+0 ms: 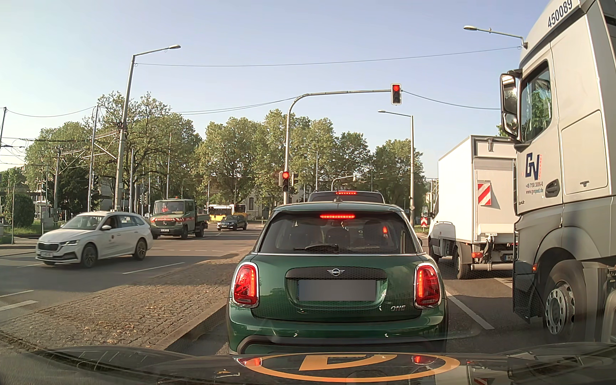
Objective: Follow the waypoints while adhering to traffic rules and regulations
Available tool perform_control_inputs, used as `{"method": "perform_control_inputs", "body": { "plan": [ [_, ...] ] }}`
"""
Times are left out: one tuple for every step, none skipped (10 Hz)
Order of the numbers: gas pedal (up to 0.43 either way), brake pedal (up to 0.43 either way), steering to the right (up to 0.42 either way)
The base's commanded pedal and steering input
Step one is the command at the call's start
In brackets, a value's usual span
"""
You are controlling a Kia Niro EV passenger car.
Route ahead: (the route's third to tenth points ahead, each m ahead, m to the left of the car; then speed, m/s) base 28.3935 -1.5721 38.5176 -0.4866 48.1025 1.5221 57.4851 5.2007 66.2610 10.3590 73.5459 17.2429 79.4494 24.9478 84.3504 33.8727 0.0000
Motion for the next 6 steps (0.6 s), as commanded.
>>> {"method": "perform_control_inputs", "body": {
  "plan": [
    [0.0, 0.268, 0.074],
    [0.0, 0.268, 0.074],
    [0.0, 0.268, 0.074],
    [0.0, 0.268, 0.074],
    [0.0, 0.268, 0.074],
    [0.0, 0.268, 0.074]
  ]
}}
